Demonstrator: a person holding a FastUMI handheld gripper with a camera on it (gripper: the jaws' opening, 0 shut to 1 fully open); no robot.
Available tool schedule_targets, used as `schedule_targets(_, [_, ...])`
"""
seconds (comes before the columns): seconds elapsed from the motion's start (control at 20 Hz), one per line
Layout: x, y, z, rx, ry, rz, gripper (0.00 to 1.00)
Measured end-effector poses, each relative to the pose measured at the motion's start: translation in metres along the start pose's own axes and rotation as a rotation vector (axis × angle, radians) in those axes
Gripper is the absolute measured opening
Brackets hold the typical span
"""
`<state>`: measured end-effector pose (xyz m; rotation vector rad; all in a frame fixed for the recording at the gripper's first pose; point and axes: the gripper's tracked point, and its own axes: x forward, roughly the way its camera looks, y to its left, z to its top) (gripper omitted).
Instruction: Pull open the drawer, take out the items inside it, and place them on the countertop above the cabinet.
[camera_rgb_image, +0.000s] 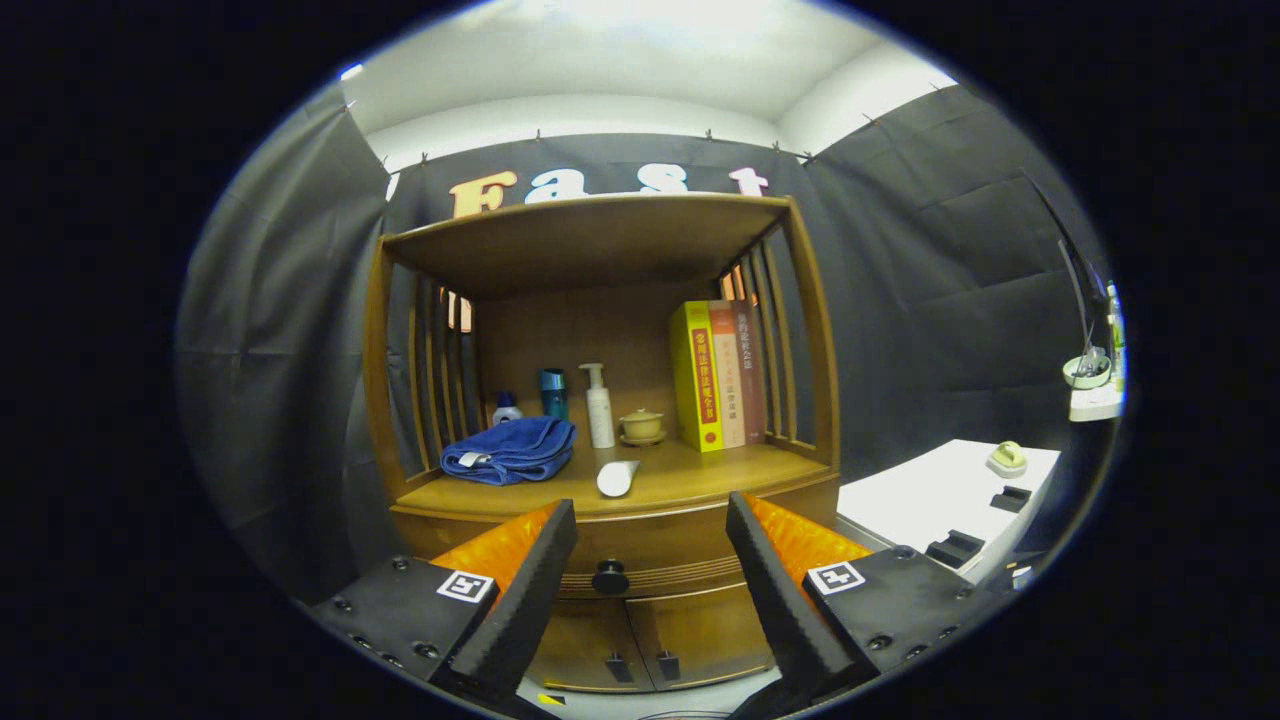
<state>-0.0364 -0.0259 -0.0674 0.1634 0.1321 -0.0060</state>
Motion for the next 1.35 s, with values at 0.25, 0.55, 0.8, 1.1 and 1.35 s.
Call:
schedule_targets(0.25, [-0.016,0.003,0.017,-0.037,-0.028,0.008,0.98])
schedule_targets(0.55, [-0.021,0.012,0.023,-0.044,-0.036,0.028,0.98])
schedule_targets(0.8, [-0.023,0.015,0.03,-0.058,-0.049,0.035,0.98])
schedule_targets(1.1, [-0.028,0.014,0.039,-0.107,-0.068,0.034,0.98])
schedule_targets(1.35, [-0.027,0.018,0.033,-0.09,-0.05,0.047,0.98])
